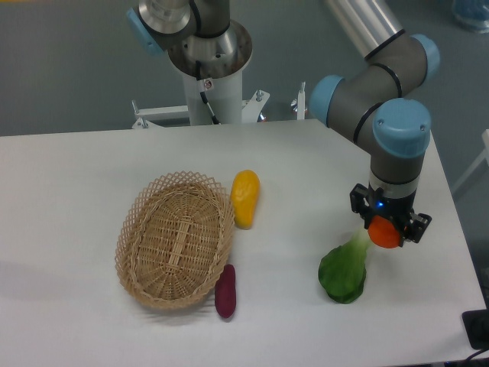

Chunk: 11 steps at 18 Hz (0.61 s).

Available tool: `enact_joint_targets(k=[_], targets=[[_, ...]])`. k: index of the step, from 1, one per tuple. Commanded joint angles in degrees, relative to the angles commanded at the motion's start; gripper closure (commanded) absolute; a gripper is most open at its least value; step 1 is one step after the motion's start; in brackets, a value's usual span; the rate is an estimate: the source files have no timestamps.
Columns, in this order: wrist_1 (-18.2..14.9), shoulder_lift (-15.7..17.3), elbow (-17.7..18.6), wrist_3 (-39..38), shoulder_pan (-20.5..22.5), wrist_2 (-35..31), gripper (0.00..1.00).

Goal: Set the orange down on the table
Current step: 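Carry the held orange with the gripper and lower it beside the bok choy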

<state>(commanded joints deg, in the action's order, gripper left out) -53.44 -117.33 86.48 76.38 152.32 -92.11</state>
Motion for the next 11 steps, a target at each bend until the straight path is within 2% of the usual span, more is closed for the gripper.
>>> enact_joint_targets(k=[5,11], targets=[[0.0,0.0,-0.2,-3.7,-1.5,0.0,0.36],[0.1,-0.7,-0.3,-9.4,-5.5,-1.8,0.36]])
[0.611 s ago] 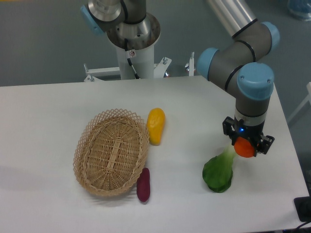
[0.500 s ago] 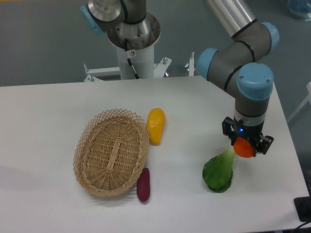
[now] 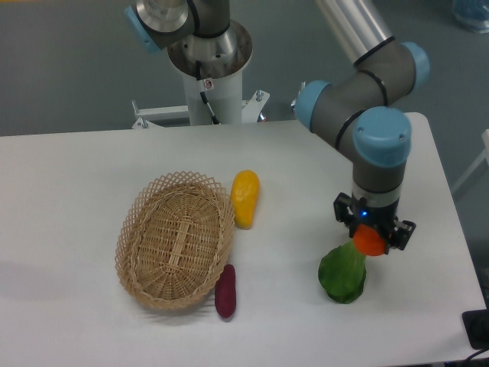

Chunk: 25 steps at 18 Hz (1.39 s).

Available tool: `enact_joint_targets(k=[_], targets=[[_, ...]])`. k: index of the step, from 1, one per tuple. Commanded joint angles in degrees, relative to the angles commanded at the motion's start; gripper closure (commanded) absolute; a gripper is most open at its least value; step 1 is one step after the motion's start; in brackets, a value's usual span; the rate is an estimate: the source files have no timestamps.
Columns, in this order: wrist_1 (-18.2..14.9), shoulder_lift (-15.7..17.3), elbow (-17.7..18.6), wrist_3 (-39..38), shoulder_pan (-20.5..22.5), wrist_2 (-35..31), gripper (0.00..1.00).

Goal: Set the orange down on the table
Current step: 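Carry the held orange with the gripper and lower it beside the bok choy, then open the gripper to release the orange onto the table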

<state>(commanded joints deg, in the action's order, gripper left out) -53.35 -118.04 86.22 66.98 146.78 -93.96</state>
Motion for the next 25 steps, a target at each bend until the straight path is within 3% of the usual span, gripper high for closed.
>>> enact_joint_targets(k=[5,15,20,25], targets=[[-0.1,-0.3,0.0,-2.9,-1.8,0.0,0.36],[1.6,-4.5,0.0,-9.6,-7.3,-3.1,0.36],[4.9,-5.9,0.1,-12.9,-9.0,-3.0,0.34],[5.4,-6.1,0.7,-16.5,-10.5,-2.9,0.34]])
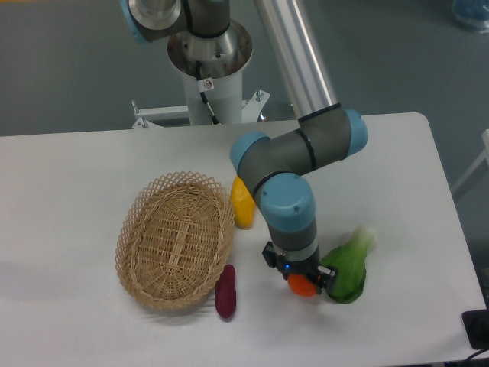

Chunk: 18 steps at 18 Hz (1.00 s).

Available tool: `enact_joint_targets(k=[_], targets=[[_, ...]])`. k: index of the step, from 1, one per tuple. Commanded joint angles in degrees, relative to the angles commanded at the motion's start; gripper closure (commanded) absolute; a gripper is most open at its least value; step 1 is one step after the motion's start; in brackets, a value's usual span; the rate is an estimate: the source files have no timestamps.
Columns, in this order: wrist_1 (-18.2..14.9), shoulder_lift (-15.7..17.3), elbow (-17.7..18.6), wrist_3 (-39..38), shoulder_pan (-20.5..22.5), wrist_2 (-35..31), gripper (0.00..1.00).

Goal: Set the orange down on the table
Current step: 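Open the gripper to release the orange onto the table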

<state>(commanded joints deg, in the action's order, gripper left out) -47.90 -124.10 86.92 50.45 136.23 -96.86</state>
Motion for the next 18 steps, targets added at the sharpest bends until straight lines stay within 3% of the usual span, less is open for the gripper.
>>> enact_joint_targets(k=[2,3,7,15,18], targets=[[0.1,-0.2,0.0,-0.2,-0.3,0.1,0.30],[0.4,-0.6,0.1,0.3,-0.4,-0.1,0.20],[1.1,-0.5,0.5,0.6,-0.4,-0.2,0.02],[1.9,3.4,6.6,0.5,0.6,-0.1,0.00],[1.9,4.5,5.8,0.6,3.1,-0.2,0.00]])
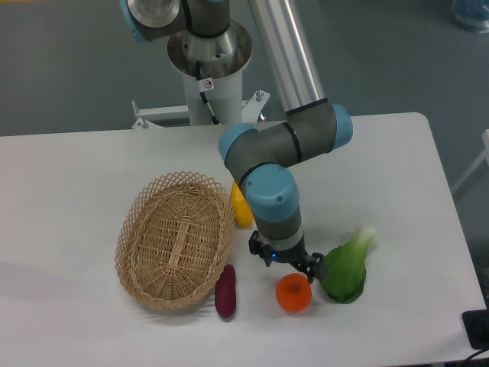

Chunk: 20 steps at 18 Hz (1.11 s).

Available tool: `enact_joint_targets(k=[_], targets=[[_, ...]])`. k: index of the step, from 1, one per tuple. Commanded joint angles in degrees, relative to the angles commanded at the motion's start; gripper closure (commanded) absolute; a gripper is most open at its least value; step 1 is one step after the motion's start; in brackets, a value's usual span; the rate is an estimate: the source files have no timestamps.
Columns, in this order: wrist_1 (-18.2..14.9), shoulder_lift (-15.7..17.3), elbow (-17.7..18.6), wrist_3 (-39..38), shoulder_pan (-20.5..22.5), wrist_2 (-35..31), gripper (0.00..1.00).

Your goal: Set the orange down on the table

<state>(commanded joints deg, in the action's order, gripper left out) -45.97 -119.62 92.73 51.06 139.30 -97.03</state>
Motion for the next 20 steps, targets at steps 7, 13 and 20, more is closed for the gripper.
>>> enact_joint_targets(k=[7,13,20], targets=[[-0.7,4.2,0.3,12.9,9.1,1.1,0.00],[-1.3,4.7,-0.4,20.7,15.2,6.2,0.00],[-3.8,5.6,-0.8,27.9,19.5,10.5,0.00]])
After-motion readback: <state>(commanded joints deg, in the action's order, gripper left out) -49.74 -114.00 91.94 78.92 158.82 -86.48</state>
